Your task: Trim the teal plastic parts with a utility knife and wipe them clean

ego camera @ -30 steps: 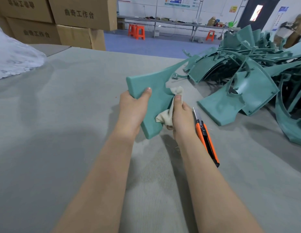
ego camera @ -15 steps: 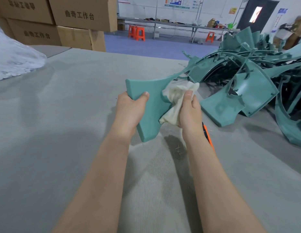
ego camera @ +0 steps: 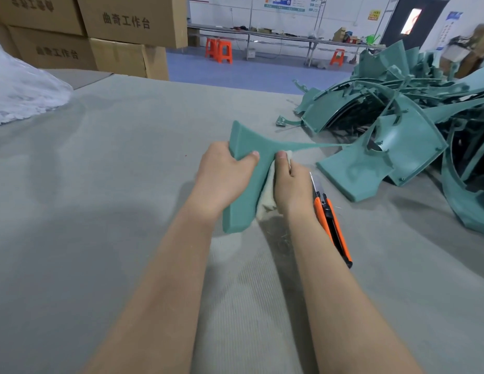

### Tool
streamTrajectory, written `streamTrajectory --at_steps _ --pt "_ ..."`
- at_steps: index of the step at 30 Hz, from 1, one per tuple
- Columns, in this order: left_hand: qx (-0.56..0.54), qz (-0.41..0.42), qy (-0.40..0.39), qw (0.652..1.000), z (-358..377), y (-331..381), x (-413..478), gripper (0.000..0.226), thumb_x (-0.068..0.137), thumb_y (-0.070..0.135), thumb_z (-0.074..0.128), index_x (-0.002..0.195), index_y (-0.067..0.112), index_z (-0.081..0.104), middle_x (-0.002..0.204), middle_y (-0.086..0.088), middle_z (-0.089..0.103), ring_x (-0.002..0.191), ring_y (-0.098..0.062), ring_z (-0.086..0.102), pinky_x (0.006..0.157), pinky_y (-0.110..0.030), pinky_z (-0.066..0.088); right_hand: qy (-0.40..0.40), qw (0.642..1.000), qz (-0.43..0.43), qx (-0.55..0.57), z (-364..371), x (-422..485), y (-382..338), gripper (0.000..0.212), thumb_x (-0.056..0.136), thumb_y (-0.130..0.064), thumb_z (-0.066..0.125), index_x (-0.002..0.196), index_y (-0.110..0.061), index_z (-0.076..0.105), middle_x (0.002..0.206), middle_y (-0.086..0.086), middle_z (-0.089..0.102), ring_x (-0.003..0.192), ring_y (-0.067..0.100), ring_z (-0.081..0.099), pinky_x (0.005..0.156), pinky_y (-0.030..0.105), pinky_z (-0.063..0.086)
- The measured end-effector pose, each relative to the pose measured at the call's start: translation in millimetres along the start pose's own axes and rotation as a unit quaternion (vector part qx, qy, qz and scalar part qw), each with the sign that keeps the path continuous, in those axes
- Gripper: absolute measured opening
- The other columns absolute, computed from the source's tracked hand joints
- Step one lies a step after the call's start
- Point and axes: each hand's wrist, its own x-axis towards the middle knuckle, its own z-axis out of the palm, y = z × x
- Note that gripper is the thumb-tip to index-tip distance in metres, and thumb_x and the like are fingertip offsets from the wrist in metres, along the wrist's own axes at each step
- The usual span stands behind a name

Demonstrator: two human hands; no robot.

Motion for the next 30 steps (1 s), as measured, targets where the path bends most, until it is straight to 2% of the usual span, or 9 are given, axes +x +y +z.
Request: streamTrajectory --at_steps 4,8,12,15,20,21,24,27,30 --pt "-0.003 -0.011 0.028 1.000 -8 -5 4 0.012 0.089 0.021 0.064 0.080 0.016 0.069 0.087 -0.006 0.073 0.087 -0.026 0.070 0.083 -0.044 0.056 -0.077 0.996 -0.043 -0.017 4 -3 1 0.032 0.103 -0.027 0.043 0.071 -0.024 0.042 0.073 -0.011 0.048 0.074 0.014 0.046 0.065 0.027 0.028" --pt "-0.040 -0.020 -0.019 0.999 -8 -5 2 0.017 0.089 0.015 0.064 0.073 0.019 0.066 0.081 0.001 0.072 0.081 -0.019 0.071 0.082 -0.042 0.057 -0.014 0.996 -0.027 -0.085 4 1 3 0.045 0.104 -0.035 0.038 0.061 -0.023 0.034 0.065 -0.002 0.045 0.073 0.024 0.044 0.065 0.031 0.027" --pt "-0.004 0.012 -0.016 1.000 -1 -6 1 0.015 0.090 0.021 0.063 0.079 0.013 0.070 0.088 -0.010 0.074 0.087 -0.027 0.070 0.081 -0.045 0.056 0.033 0.992 0.080 0.087 0 3 8 0.048 0.102 -0.042 0.040 0.059 -0.020 0.046 0.053 -0.012 0.049 0.056 0.012 0.049 0.054 0.028 0.037" --pt "-0.094 -0.020 0.026 0.995 -3 -10 4 0.014 0.091 0.019 0.064 0.078 0.017 0.069 0.090 -0.007 0.074 0.086 -0.023 0.071 0.083 -0.045 0.057 0.016 0.933 0.214 0.289 -9 10 7 0.042 0.101 -0.050 0.038 0.075 -0.023 0.056 0.077 -0.002 0.061 0.069 0.016 0.058 0.064 0.029 0.047" --pt "-0.242 -0.043 0.085 0.966 -3 -14 9 0.008 0.092 0.013 0.063 0.086 0.016 0.068 0.087 -0.001 0.073 0.083 -0.019 0.071 0.080 -0.037 0.058 -0.106 0.969 0.095 0.201 -3 2 4 0.018 0.099 -0.036 0.051 0.102 -0.022 0.063 0.108 0.003 0.068 0.101 0.023 0.066 0.089 0.041 0.054" --pt "-0.255 -0.043 0.086 0.962 -3 -14 10 0.009 0.092 0.012 0.063 0.086 0.015 0.068 0.084 0.000 0.073 0.082 -0.018 0.072 0.077 -0.035 0.058 -0.104 0.977 0.056 0.176 1 -1 0 0.013 0.100 -0.031 0.051 0.095 -0.023 0.061 0.101 0.002 0.069 0.098 0.021 0.066 0.087 0.036 0.054" --pt "-0.298 -0.047 0.057 0.952 -3 -13 10 0.009 0.091 0.009 0.062 0.086 0.013 0.068 0.084 -0.001 0.074 0.080 -0.017 0.072 0.074 -0.032 0.059 -0.002 0.994 0.031 0.104 2 0 -6 0.038 0.102 -0.038 0.044 0.072 -0.016 0.052 0.072 0.004 0.059 0.070 0.024 0.059 0.065 0.028 0.047" --pt "-0.267 -0.038 0.053 0.961 3 -11 8 0.012 0.091 0.010 0.063 0.082 0.016 0.069 0.084 0.001 0.074 0.082 -0.017 0.072 0.078 -0.034 0.058 0.016 0.981 0.097 0.166 0 -1 -6 0.047 0.101 -0.047 0.041 0.073 -0.011 0.052 0.070 0.011 0.057 0.069 0.027 0.057 0.061 0.035 0.044" --pt "-0.240 -0.022 0.072 0.968 7 -8 6 0.015 0.091 0.013 0.064 0.077 0.019 0.068 0.078 0.006 0.073 0.080 -0.015 0.071 0.077 -0.034 0.058 0.012 0.956 0.147 0.252 2 -5 -9 0.045 0.101 -0.048 0.041 0.072 -0.018 0.059 0.058 -0.007 0.066 0.059 0.014 0.063 0.051 0.023 0.046"
